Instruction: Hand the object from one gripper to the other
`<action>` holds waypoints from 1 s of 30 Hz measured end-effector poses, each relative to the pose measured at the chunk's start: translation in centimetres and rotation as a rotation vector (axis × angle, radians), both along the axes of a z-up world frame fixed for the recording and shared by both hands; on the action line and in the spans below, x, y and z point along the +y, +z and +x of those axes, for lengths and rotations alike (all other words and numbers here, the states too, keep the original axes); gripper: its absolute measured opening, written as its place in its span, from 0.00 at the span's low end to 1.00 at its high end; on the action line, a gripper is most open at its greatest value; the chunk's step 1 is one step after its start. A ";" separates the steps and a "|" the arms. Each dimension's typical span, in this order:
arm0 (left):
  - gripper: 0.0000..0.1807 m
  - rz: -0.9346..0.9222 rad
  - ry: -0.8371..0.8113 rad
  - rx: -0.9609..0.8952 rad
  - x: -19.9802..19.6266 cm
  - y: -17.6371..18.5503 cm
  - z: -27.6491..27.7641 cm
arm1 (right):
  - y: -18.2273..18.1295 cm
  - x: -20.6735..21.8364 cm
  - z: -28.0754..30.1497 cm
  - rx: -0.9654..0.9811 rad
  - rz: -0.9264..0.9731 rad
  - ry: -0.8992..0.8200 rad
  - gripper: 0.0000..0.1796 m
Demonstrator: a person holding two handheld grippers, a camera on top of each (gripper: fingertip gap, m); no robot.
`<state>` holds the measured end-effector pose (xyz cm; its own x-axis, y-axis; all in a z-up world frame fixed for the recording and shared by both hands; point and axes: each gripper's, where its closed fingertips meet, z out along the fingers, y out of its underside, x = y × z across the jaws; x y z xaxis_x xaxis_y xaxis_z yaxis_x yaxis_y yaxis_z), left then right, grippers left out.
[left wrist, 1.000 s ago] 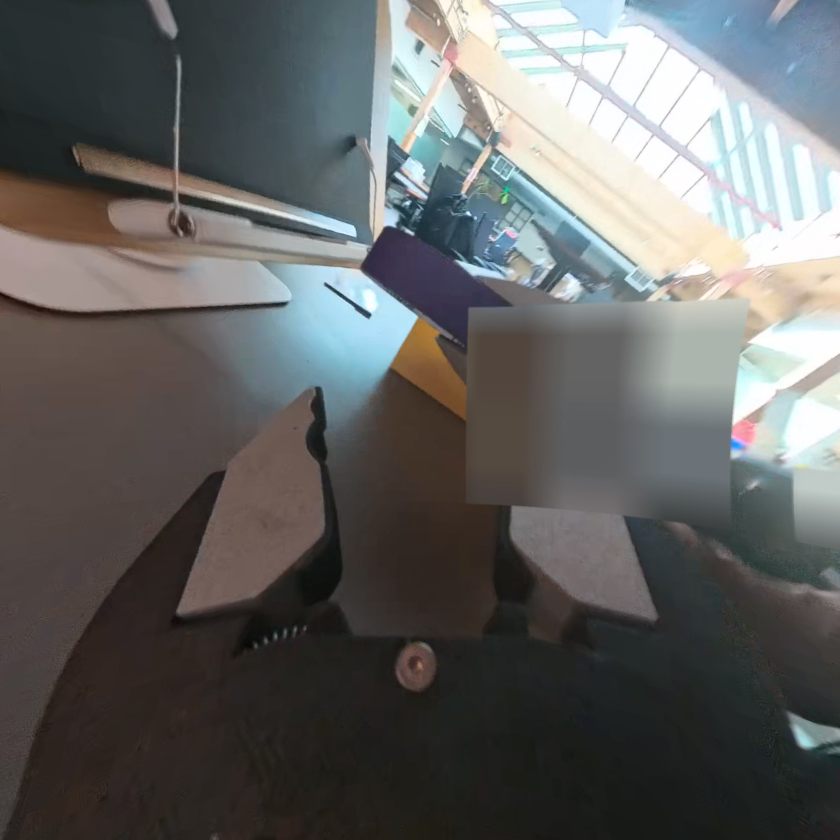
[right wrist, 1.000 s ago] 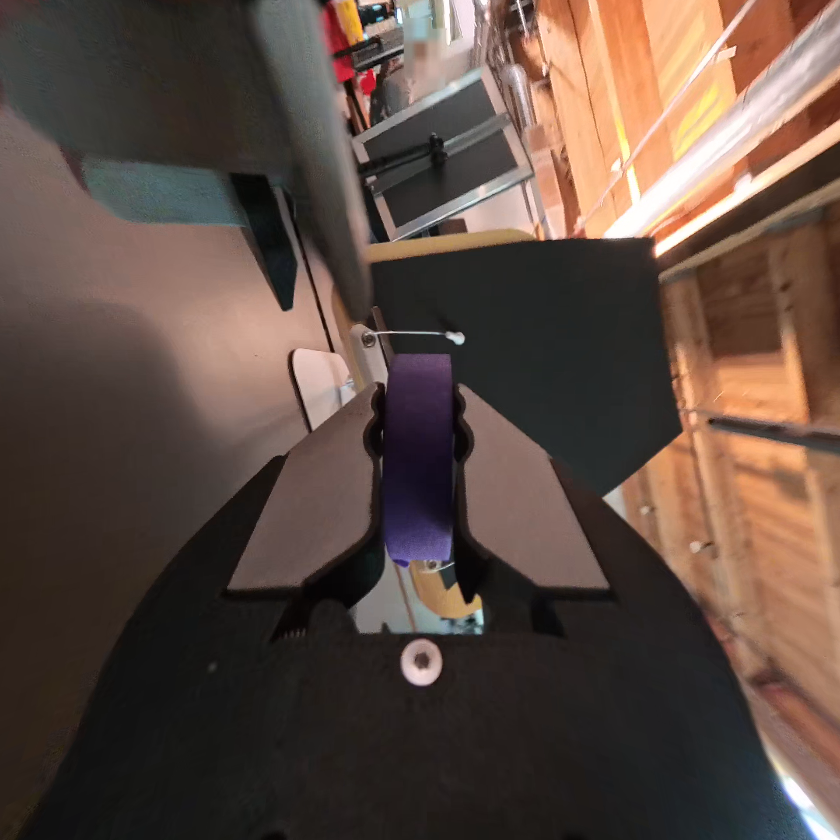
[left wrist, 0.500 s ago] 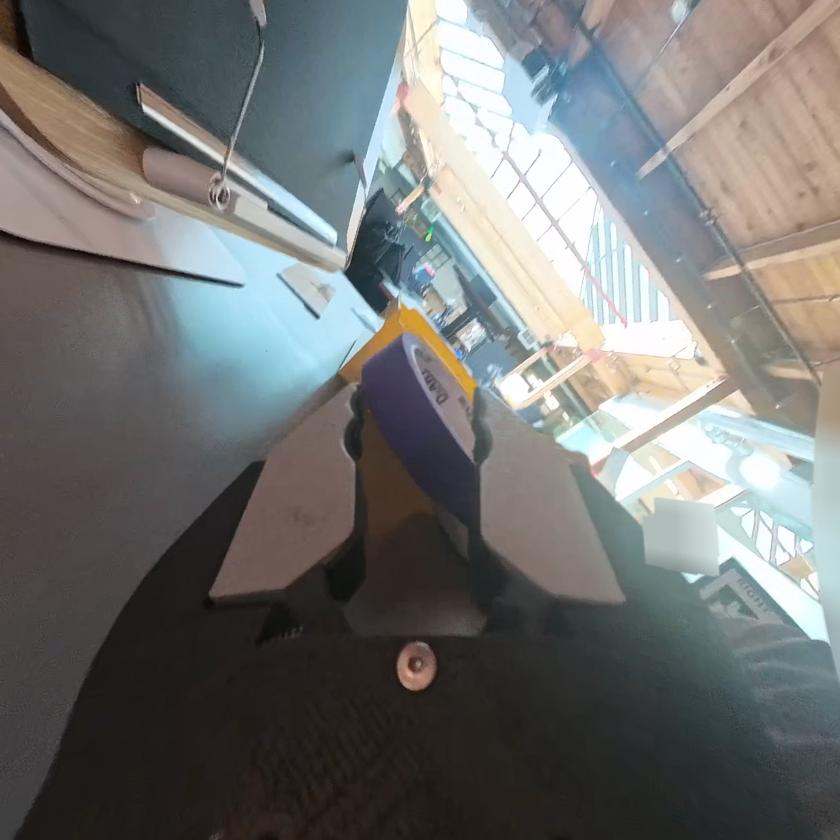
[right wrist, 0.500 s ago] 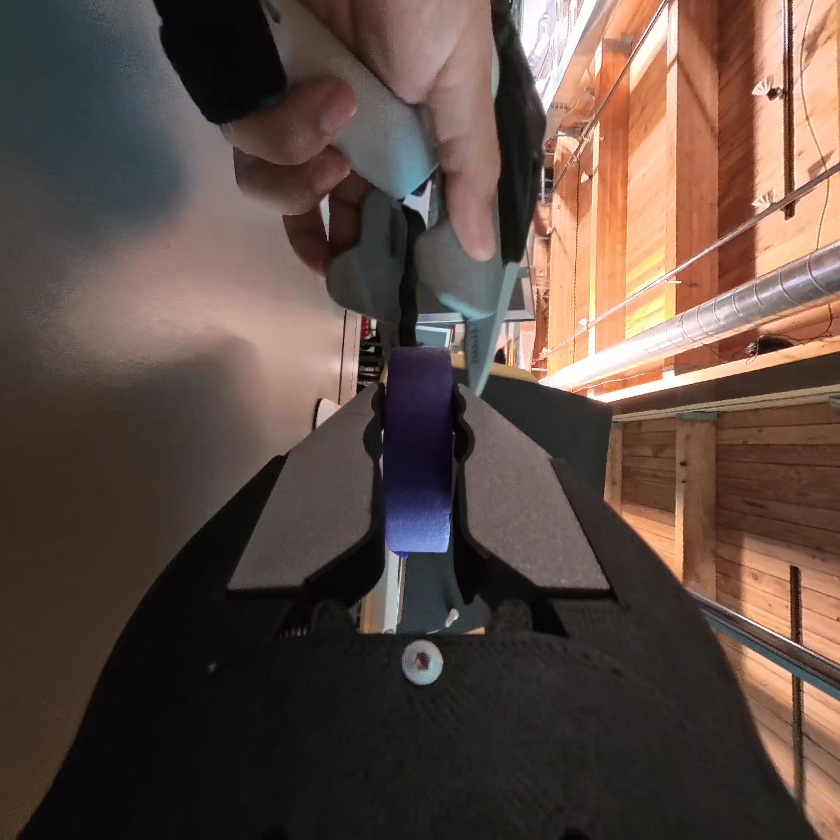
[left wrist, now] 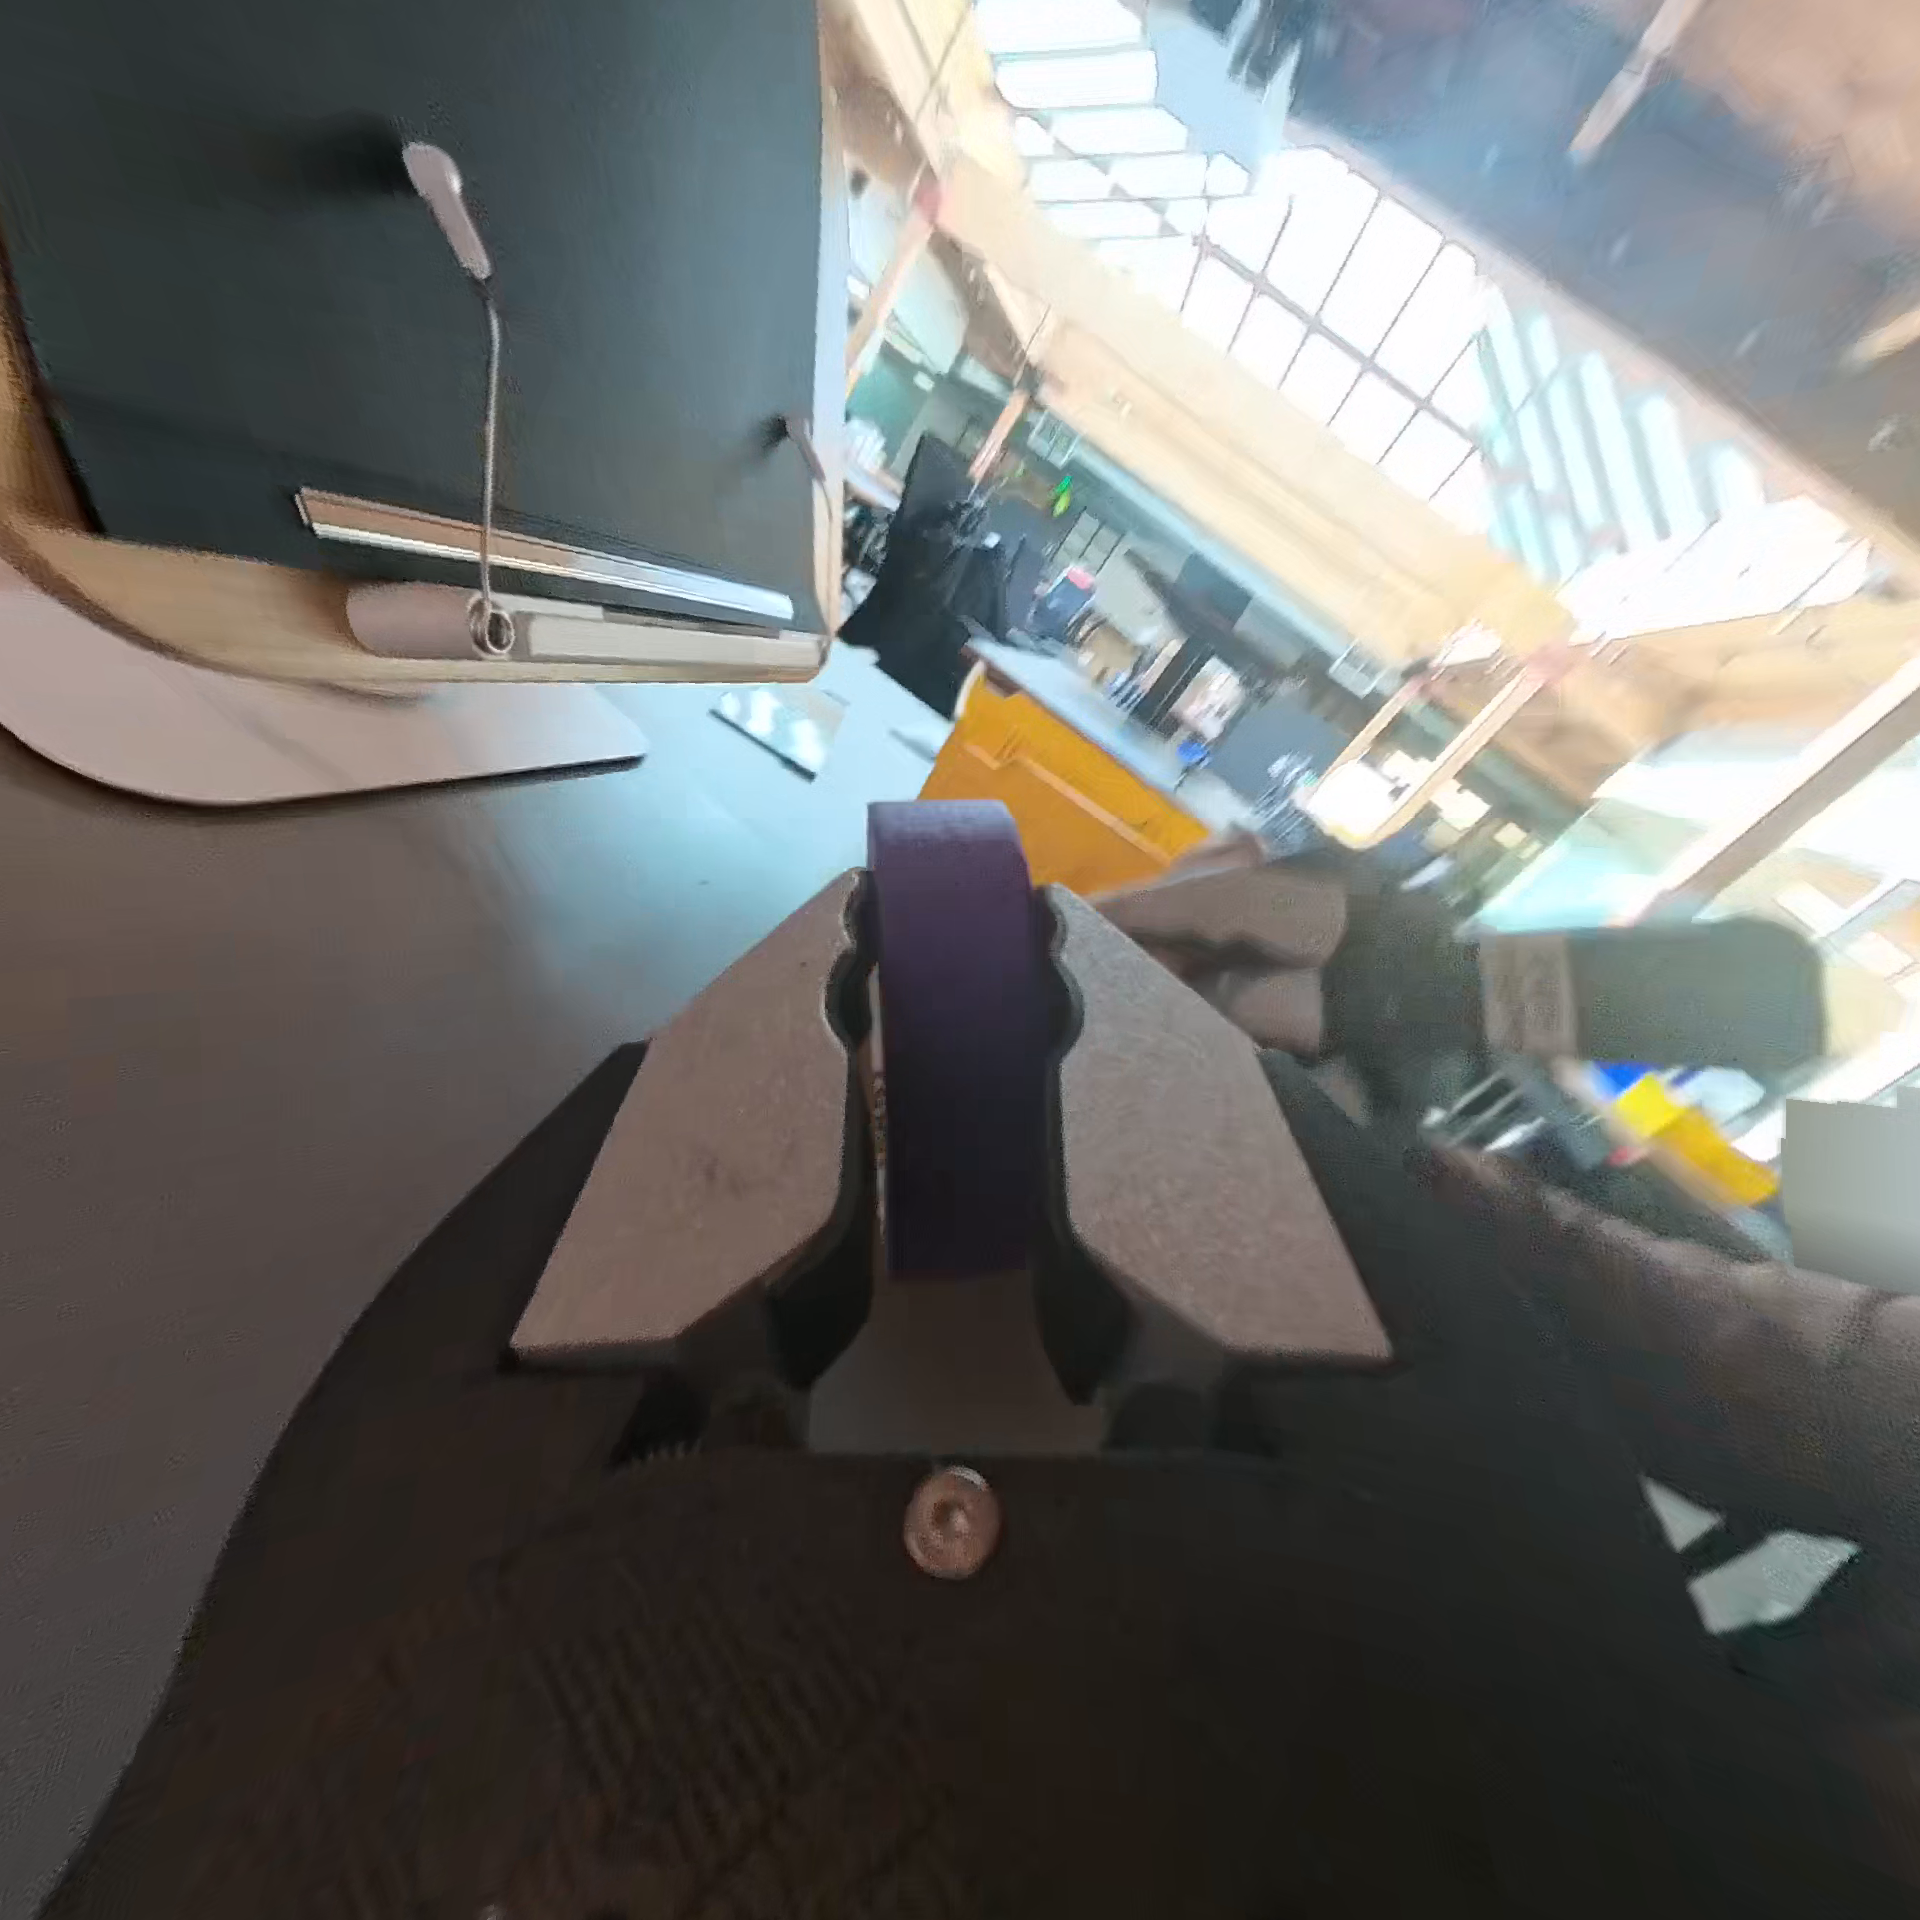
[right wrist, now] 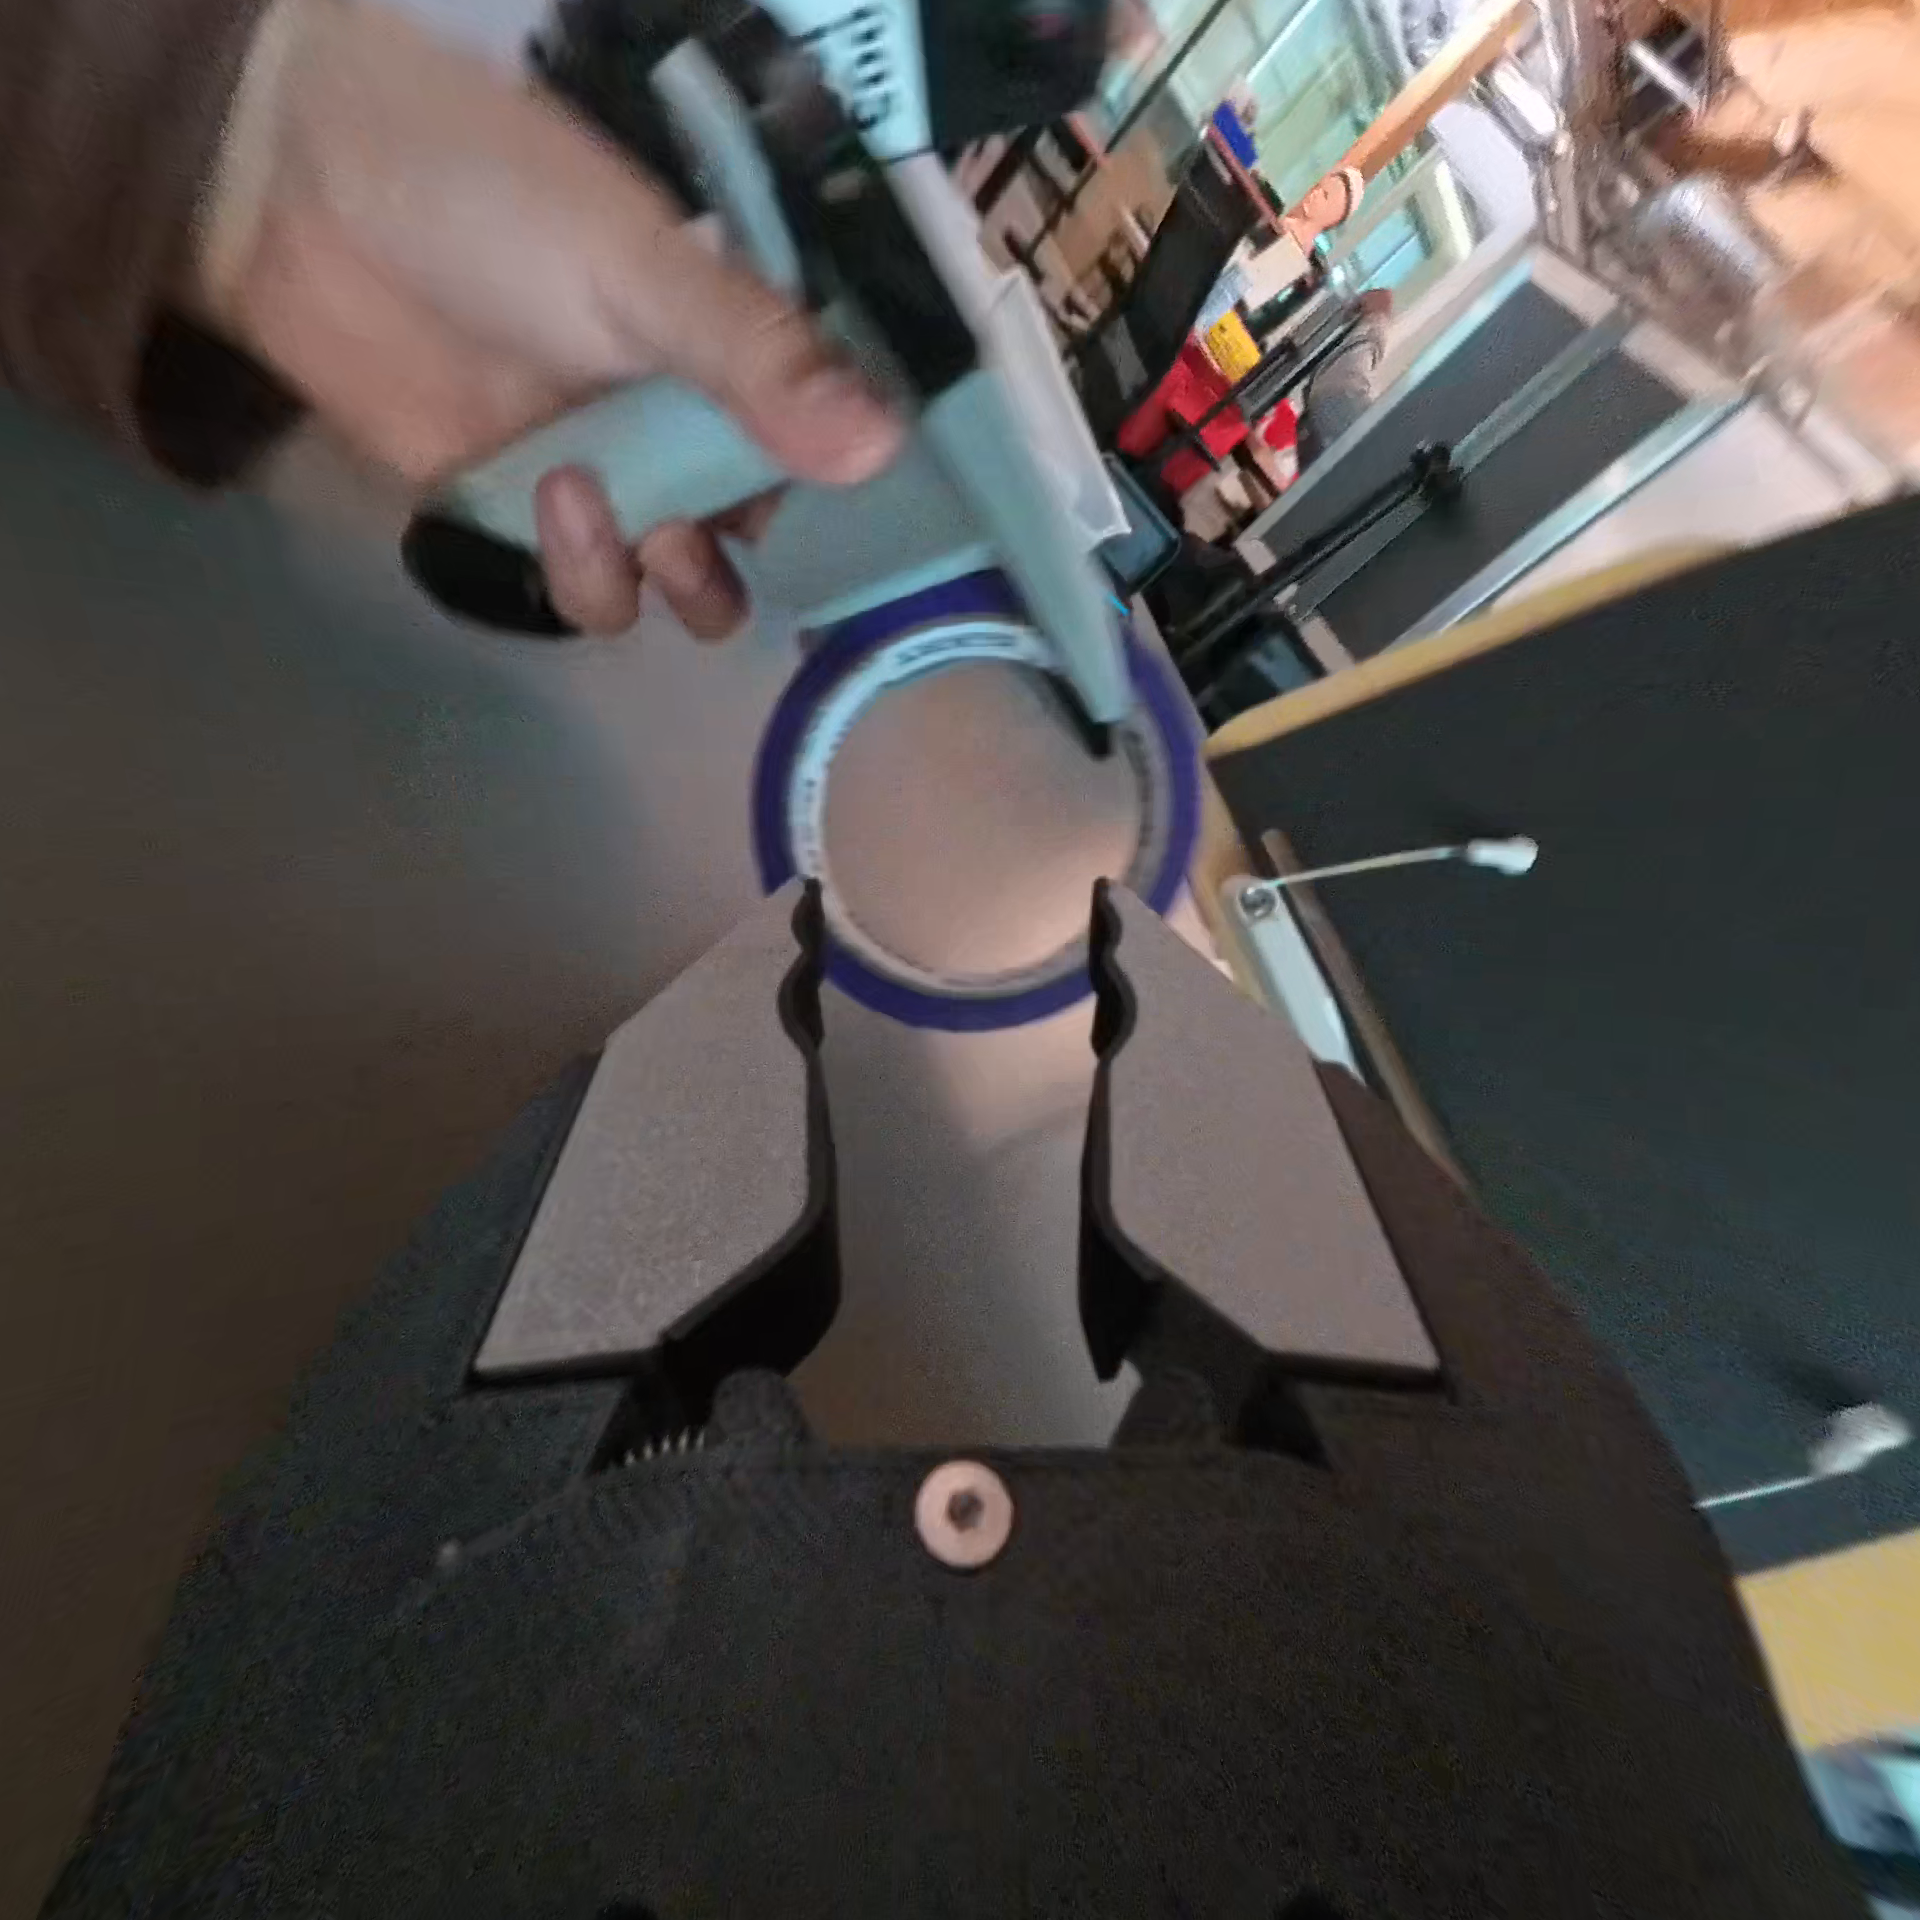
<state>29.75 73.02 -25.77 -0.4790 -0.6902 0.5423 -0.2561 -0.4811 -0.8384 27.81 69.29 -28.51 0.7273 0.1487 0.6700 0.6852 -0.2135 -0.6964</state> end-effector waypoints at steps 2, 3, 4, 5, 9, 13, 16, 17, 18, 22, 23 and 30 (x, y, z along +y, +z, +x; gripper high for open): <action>0.14 0.127 -0.002 -0.023 -0.7 -0.2 -0.1 | 1.3 -0.5 1.2 0.209 0.035 0.016 0.29; 0.14 0.168 -0.012 -0.049 -1.3 0.1 -0.2 | 1.8 -0.6 1.8 0.305 0.054 0.021 0.30; 0.14 0.202 -0.035 -0.077 -2.1 0.4 -0.5 | 2.1 -0.7 2.4 0.396 0.070 0.024 0.33; 0.14 0.232 -0.066 -0.107 -3.0 0.9 -0.9 | 2.2 -0.7 2.8 0.483 0.076 0.030 0.36; 0.14 0.349 -0.151 -0.276 -5.3 2.7 -2.9 | 1.6 -0.6 2.6 0.711 0.020 0.110 0.40; 0.14 0.355 -0.225 -0.386 -6.4 3.7 -4.5 | 2.0 -2.0 -1.7 0.928 -0.128 0.423 0.14; 0.14 0.342 -0.158 -0.328 -5.4 3.2 -3.4 | 2.2 -1.7 -0.6 0.903 -0.105 0.352 0.13; 0.14 0.368 -0.114 -0.303 -4.9 2.7 -2.8 | 2.2 -1.5 0.2 0.863 -0.085 0.302 0.13; 0.14 0.406 -0.058 -0.277 -4.3 2.1 -2.2 | 2.1 -1.3 1.2 0.806 -0.063 0.234 0.13; 0.24 0.502 0.104 -0.207 -2.3 0.8 -0.7 | 1.6 -1.3 6.0 0.452 0.003 -0.110 0.13; 0.26 0.528 0.123 -0.194 -2.0 0.6 -0.5 | 1.6 -1.5 7.0 0.351 0.012 -0.182 0.13; 0.38 0.849 0.186 -0.176 -2.0 -2.0 0.2 | 1.9 -1.9 7.8 0.281 0.008 -0.230 0.13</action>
